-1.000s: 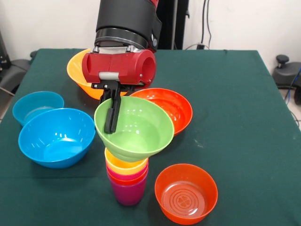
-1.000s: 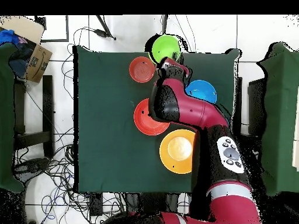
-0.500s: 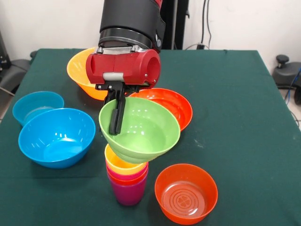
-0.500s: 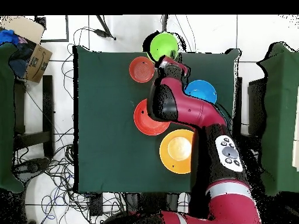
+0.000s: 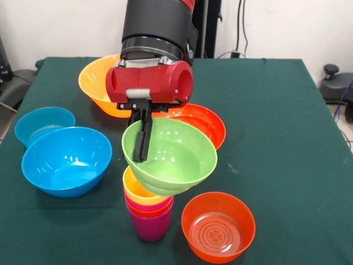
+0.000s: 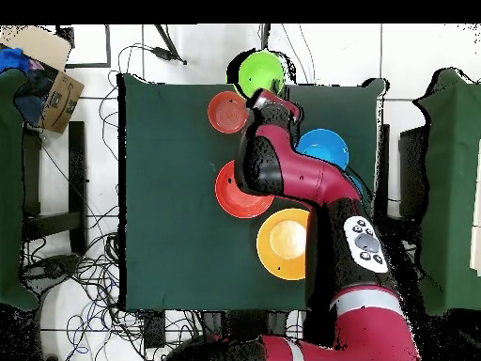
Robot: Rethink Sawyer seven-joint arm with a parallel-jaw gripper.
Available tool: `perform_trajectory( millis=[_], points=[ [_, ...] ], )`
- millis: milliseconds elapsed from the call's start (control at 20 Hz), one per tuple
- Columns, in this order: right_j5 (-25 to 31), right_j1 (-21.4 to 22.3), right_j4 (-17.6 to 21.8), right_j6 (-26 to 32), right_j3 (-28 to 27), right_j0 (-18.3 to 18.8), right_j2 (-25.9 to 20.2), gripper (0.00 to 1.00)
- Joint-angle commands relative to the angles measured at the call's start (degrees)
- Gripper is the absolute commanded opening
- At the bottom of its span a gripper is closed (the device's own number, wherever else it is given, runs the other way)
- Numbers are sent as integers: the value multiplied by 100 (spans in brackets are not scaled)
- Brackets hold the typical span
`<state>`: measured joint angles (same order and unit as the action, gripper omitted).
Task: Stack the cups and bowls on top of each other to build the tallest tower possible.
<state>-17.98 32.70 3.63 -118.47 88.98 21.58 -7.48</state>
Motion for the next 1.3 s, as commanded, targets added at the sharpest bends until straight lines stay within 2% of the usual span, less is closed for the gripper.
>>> perform_trajectory(
  millis=[50,450,1300],
  points=[
    [-31,-341,92,-1108,363,138,-499,0],
    [-13,-291,209,-1090,491,290,-619,0],
    [42,-241,109,-1035,580,321,-668,0]
  ],
)
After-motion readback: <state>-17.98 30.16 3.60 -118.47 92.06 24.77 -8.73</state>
